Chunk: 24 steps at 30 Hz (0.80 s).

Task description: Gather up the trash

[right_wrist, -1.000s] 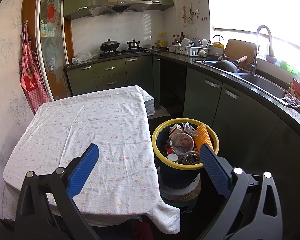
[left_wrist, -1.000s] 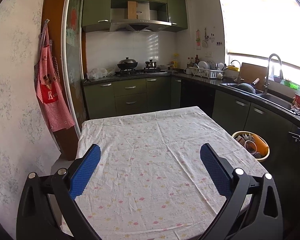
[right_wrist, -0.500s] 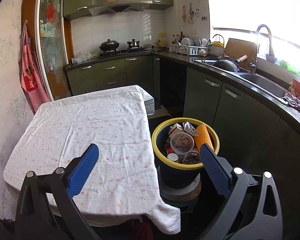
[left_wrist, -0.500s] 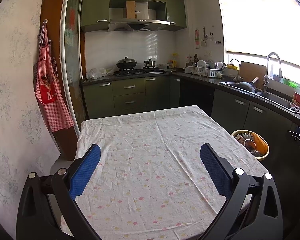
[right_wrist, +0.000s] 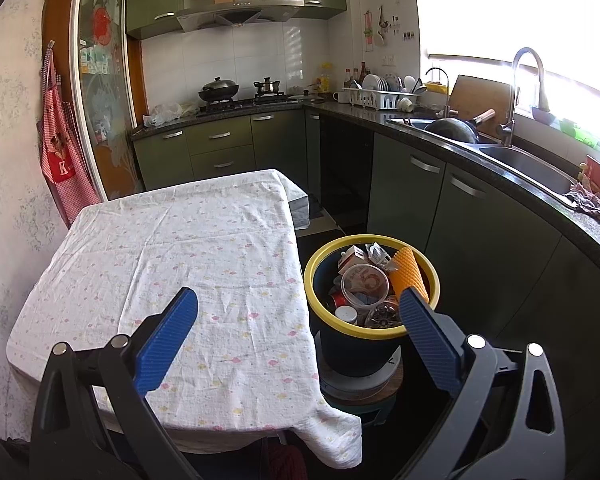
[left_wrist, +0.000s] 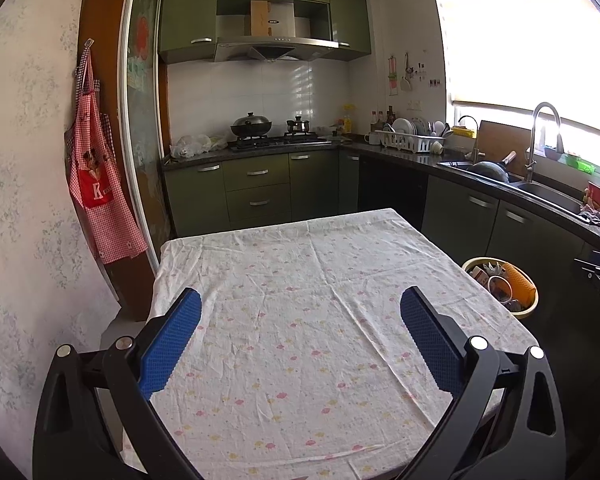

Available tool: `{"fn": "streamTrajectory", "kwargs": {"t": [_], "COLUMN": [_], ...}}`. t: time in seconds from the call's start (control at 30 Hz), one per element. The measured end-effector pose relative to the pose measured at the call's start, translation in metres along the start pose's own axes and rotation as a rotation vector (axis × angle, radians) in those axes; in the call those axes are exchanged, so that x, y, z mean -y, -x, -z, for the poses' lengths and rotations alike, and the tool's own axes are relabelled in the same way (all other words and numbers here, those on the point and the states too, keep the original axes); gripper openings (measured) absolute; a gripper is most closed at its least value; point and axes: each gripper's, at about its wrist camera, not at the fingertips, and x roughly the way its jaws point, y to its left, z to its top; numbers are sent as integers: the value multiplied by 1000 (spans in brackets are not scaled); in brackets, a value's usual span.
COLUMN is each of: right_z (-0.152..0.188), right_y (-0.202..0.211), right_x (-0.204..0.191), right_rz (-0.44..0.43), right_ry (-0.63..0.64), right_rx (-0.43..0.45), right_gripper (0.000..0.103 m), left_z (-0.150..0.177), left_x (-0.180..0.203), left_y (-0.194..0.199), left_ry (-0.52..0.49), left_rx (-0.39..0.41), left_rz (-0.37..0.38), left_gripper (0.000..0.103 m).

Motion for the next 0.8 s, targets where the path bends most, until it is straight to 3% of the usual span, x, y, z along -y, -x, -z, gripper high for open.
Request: {"fn": "streamTrajectory", "kwargs": {"t": [0.8], "right_z": [0], "right_y": [-1], "right_x": [-1], "right_rz": [1], "right_ry": [-1], "right_rx": [-4], "right_gripper": [96], "left_z": [2], "left_x": [0], "left_y": [-3], "left_ry": [-9], "left_rx": [-14], "left_rz": [6], "left_gripper": [98]}}
